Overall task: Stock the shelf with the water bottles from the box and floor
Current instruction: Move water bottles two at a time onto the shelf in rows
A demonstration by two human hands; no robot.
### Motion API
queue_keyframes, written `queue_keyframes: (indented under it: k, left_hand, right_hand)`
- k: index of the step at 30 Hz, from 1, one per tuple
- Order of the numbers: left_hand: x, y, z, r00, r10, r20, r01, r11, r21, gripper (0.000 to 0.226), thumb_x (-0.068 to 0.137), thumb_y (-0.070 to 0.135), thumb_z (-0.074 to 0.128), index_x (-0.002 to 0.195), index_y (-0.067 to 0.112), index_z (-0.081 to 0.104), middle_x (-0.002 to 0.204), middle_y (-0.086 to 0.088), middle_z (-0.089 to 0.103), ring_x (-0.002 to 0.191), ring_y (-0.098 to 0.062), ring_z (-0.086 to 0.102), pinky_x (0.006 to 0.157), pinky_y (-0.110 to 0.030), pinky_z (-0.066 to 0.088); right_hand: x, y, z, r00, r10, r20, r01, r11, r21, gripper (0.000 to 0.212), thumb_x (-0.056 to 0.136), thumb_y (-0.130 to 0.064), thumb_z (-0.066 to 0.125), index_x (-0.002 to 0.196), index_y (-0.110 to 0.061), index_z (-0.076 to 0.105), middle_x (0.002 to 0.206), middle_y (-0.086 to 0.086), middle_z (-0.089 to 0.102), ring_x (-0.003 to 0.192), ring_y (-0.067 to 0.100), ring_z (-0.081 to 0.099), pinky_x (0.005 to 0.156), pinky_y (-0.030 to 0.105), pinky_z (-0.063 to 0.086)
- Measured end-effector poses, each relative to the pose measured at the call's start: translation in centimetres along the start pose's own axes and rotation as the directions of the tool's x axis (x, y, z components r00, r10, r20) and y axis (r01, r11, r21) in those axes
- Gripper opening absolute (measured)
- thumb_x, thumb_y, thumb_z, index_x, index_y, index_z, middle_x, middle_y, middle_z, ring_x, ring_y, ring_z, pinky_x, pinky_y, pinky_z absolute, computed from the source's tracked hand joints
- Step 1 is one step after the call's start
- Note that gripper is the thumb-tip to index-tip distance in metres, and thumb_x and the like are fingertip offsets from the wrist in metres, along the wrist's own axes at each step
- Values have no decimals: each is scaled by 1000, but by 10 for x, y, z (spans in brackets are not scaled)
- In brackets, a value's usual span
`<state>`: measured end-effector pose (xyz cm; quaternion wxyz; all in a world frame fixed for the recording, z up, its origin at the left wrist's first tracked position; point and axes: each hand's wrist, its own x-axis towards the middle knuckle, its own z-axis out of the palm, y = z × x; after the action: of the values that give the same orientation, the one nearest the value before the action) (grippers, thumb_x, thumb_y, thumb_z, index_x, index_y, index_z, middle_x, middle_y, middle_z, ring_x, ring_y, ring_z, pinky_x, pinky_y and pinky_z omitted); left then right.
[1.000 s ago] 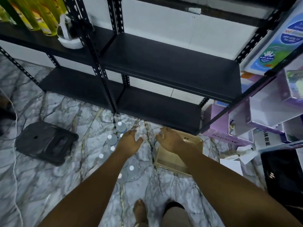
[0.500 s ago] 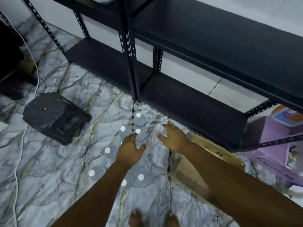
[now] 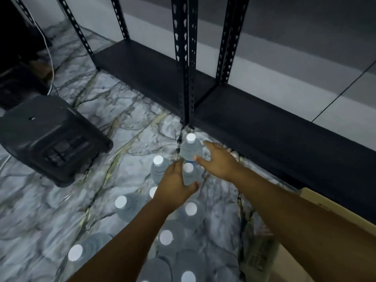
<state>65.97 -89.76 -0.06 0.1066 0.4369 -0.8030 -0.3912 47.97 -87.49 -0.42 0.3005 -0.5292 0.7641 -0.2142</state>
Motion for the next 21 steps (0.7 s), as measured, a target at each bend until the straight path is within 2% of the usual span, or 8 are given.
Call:
queue_keyframes:
  k: [3, 7, 10, 12, 14, 16, 18, 21]
  left_hand:
    - [12, -19, 15, 1000, 11, 9, -11, 999, -50, 73, 82, 16, 75, 142, 11, 33, 121, 10, 36, 113, -2, 34, 82, -2, 20]
    - [30, -37, 36, 999, 42, -25, -43, 998, -51, 65, 80, 14, 75, 132, 22, 36, 121, 9, 46, 107, -5, 44, 72, 3, 30]
    - [36, -48, 49, 998, 33, -52, -37, 996, -81, 57, 79, 13, 74, 119, 27, 36, 118, 5, 51, 105, -10, 51, 70, 2, 34]
    - [37, -54, 57, 997, 57, -59, -62, 994, -88, 60, 80, 15, 74, 127, 23, 38, 123, 6, 51, 107, -8, 52, 72, 2, 34]
    - [39, -56, 60, 996, 60, -70, -67, 992, -110, 57, 81, 14, 73, 128, 23, 41, 115, 11, 52, 98, -1, 51, 69, 3, 35]
    - [40, -56, 62, 994, 73, -81, -82, 990, -113, 42, 82, 10, 72, 105, 31, 44, 96, 17, 50, 80, 11, 53, 65, 3, 37]
    - [41, -54, 66, 991, 89, -95, -100, 988, -115, 46, 80, 3, 72, 90, 35, 41, 87, 19, 48, 74, 21, 51, 64, 1, 39]
    - [41, -51, 70, 988, 102, -119, -117, 985, -126, 50, 76, 4, 77, 105, 24, 43, 94, 17, 49, 81, 19, 52, 69, 1, 39]
  right_hand:
    - [27, 20, 24, 998, -44, -46, 45, 998, 32, 60, 89, -40, 65, 140, -18, 42, 139, 6, 48, 127, 22, 46, 96, 29, 37]
    - [56, 42, 51, 987, -113, -115, 128, 983, 131, 62, 83, -39, 72, 137, -26, 43, 132, 0, 50, 121, 15, 49, 92, 24, 37]
    - [72, 52, 67, 976, -146, -162, 176, 966, 190, 74, 78, -45, 76, 141, -30, 39, 135, 0, 50, 122, 13, 49, 100, 30, 41]
    - [82, 57, 74, 969, -160, -190, 202, 954, 222, 79, 75, -49, 76, 141, -30, 38, 138, -1, 49, 123, 13, 50, 102, 34, 43]
    - [91, 60, 82, 961, -167, -220, 221, 941, 255, 84, 69, -57, 76, 140, -31, 39, 137, -2, 50, 122, 15, 52, 101, 40, 46]
    - [97, 64, 88, 955, -174, -239, 243, 924, 295, 91, 63, -62, 76, 139, -32, 38, 137, -2, 50, 122, 16, 53, 100, 41, 48]
    - [99, 67, 93, 948, -185, -259, 263, 912, 314, 91, 62, -59, 77, 139, -32, 38, 137, 0, 48, 122, 17, 52, 99, 41, 48]
    - [96, 72, 93, 938, -195, -287, 281, 913, 297, 82, 71, -46, 80, 139, -28, 38, 135, 2, 47, 122, 18, 51, 100, 42, 47]
